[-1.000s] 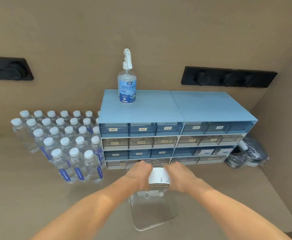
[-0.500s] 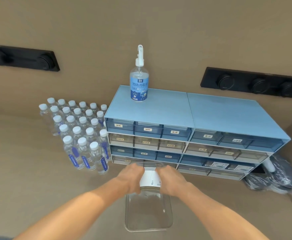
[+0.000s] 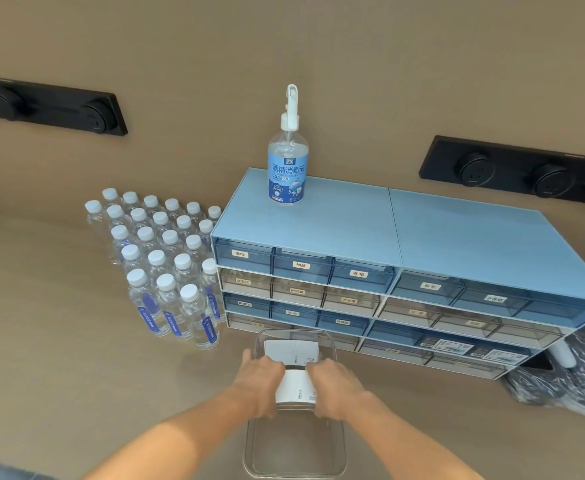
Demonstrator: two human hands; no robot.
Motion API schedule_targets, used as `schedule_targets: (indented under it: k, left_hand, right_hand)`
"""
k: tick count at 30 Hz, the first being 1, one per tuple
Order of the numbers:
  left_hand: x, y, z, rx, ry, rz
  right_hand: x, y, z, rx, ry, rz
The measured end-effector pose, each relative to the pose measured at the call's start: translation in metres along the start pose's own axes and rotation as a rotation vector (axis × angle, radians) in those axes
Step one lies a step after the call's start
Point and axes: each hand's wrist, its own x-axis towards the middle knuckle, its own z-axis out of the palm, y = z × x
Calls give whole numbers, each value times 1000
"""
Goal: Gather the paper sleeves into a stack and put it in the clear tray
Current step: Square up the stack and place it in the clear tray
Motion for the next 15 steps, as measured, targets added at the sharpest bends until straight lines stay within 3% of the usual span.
schedule_targets:
  k: [15]
  left_hand:
    - [15, 2, 45, 168, 36, -12]
  right_hand:
    - [20, -7, 43, -195, 16, -18]
